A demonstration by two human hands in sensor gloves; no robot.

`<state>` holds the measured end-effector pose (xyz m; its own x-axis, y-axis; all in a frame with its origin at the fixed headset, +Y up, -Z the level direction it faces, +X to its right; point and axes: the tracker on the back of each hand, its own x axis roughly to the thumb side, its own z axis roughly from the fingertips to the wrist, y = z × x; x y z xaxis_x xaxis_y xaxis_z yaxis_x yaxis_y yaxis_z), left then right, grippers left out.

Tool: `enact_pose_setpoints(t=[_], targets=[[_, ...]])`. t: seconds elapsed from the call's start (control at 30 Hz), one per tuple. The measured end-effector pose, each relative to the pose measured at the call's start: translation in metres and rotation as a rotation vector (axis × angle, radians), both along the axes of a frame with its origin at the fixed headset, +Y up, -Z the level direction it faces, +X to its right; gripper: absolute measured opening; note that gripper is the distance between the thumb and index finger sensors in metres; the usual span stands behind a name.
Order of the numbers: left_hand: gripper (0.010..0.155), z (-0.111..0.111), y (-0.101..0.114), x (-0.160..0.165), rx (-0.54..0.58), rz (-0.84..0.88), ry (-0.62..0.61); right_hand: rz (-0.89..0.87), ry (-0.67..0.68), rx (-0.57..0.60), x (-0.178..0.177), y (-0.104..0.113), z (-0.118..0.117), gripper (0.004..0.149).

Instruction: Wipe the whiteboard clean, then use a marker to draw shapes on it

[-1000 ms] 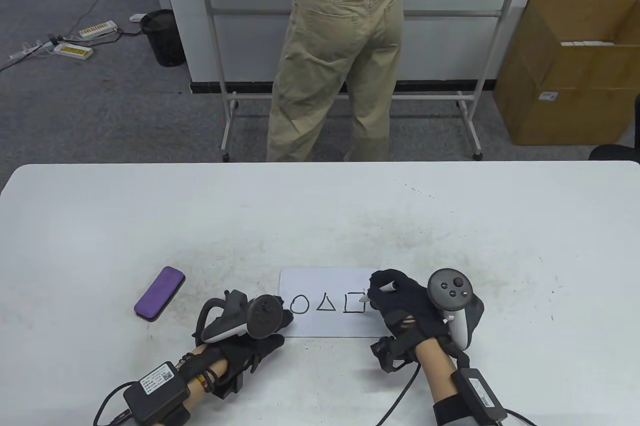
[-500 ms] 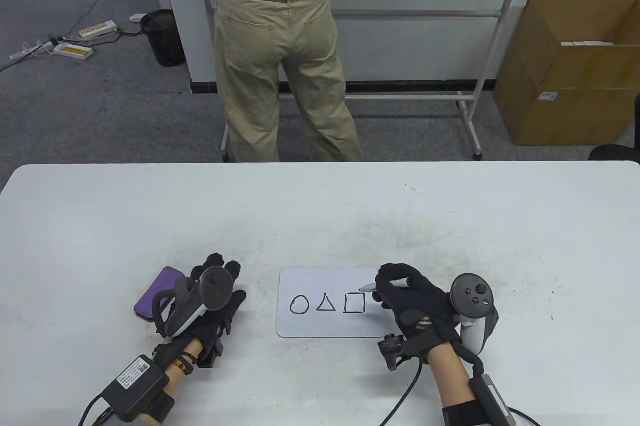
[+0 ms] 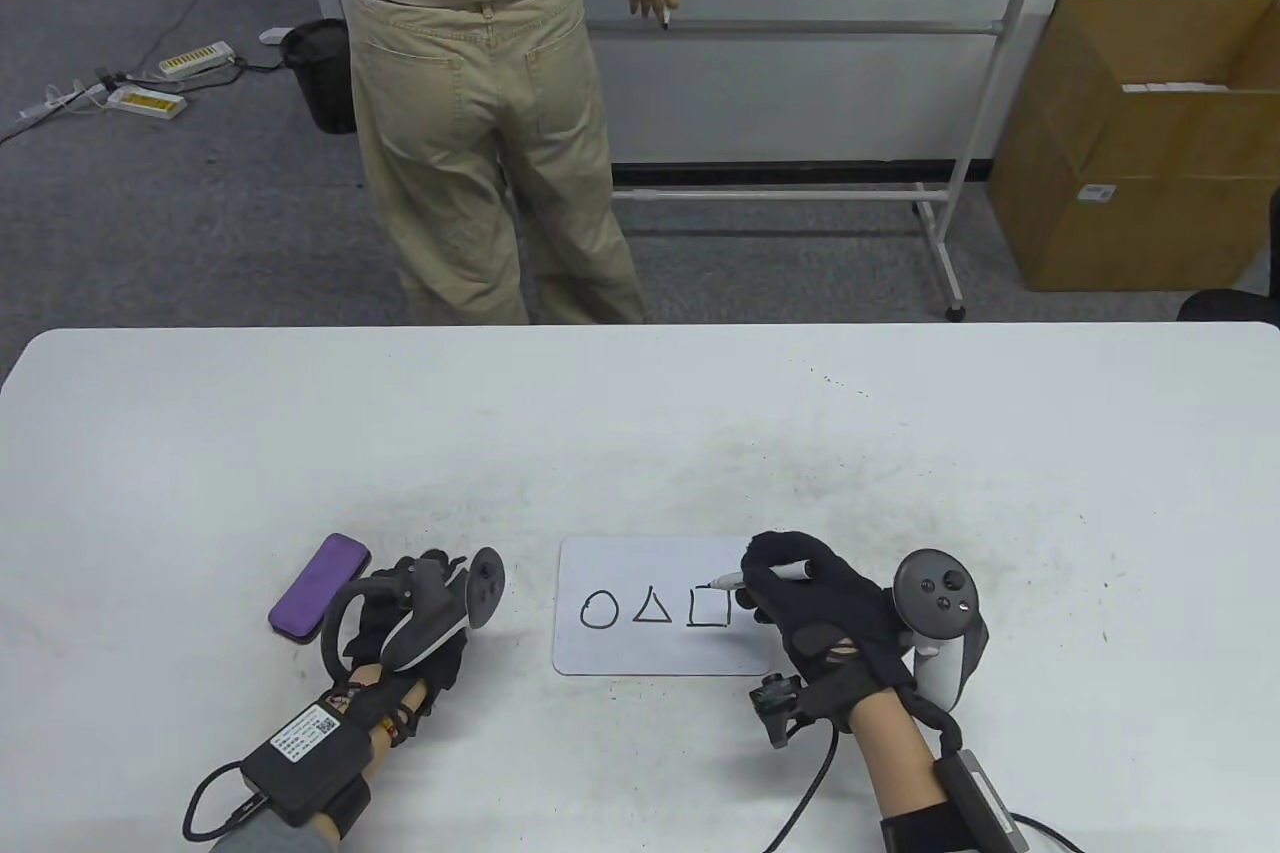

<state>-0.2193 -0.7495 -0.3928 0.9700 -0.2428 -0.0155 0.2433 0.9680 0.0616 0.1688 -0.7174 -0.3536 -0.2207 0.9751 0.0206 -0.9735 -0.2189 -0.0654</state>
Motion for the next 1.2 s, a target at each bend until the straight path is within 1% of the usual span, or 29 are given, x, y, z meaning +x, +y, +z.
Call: enact_pose_setpoints(t=[0.1,0.2,0.37,0.43,0.5,0.53,0.57,0.6,0.63,0.7,0.77,0.9,1.1,1.2], targets=[[0.043,0.0,0.0,-0.001,0.038,0.044,-0.007,-0.007,0.001,0.005,-0.001,0.0,0.0,0.043],[0.041,0.002,0.003,0.0,0.07,0.088,-0.015,-0.032,-0.001,0.012,-0.001,-0.001,0.001,0.043],[0.04,0.014,0.028,0.007,0.161,0.407,-0.028,-0.152,-0.008,-0.003,-0.004,-0.002,0.004,0.043],[0.04,0.019,0.037,0.01,0.176,0.552,-0.042,-0.204,0.008,-0.021,-0.007,-0.004,0.004,0.041],[0.04,0.025,0.044,0.013,0.147,0.763,-0.046,-0.267,0.033,-0.038,-0.012,-0.008,0.005,0.041],[0.04,0.026,0.046,0.014,0.126,0.838,-0.058,-0.29,0.042,-0.045,-0.014,-0.009,0.005,0.041],[0.04,0.027,0.046,0.015,0.087,0.974,-0.109,-0.332,0.06,-0.057,-0.017,-0.01,0.006,0.042],[0.04,0.029,0.045,0.015,0.06,1.078,-0.106,-0.36,0.072,-0.062,-0.02,-0.011,0.006,0.042],[0.04,0.031,0.043,0.016,0.019,1.221,-0.102,-0.403,0.092,-0.074,-0.025,-0.013,0.007,0.042],[0.04,0.033,0.04,0.018,-0.04,1.396,-0.132,-0.445,0.127,-0.084,-0.032,-0.014,0.008,0.042],[0.04,0.036,0.036,0.021,-0.078,1.494,-0.137,-0.456,0.156,-0.089,-0.039,-0.015,0.01,0.042],[0.04,0.039,0.033,0.026,-0.121,1.568,-0.142,-0.479,0.187,-0.091,-0.05,-0.016,0.013,0.042],[0.04,0.042,0.029,0.034,-0.138,1.578,-0.162,-0.478,0.217,-0.113,-0.058,-0.021,0.013,0.041],[0.04,0.044,0.027,0.041,-0.172,1.582,-0.194,-0.467,0.253,-0.134,-0.064,-0.025,0.013,0.041]])
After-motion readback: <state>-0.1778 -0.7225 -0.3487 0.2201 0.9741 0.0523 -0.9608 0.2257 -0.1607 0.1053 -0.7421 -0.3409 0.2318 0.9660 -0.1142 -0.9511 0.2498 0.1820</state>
